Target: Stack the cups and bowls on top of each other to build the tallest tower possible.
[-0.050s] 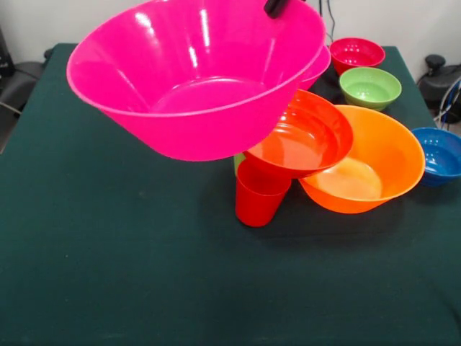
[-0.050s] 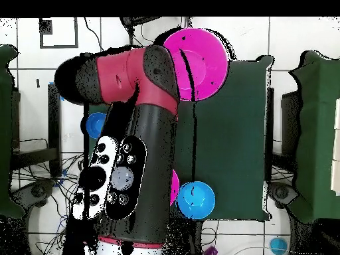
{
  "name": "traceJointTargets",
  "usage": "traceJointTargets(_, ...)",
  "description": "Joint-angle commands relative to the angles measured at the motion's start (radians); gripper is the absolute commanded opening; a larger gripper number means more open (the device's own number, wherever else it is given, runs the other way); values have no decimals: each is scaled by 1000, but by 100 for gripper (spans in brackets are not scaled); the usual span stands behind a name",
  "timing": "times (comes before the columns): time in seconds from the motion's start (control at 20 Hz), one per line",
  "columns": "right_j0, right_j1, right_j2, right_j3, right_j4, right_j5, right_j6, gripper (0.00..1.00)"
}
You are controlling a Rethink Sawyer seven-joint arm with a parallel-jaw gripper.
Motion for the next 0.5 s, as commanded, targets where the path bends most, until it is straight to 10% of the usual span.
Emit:
traceJointTargets(0.05, 36, 47, 27, -11, -1, 90, 193, 0)
traceJointTargets(0.5, 76, 29, 17, 55, 3, 42, 242, 0)
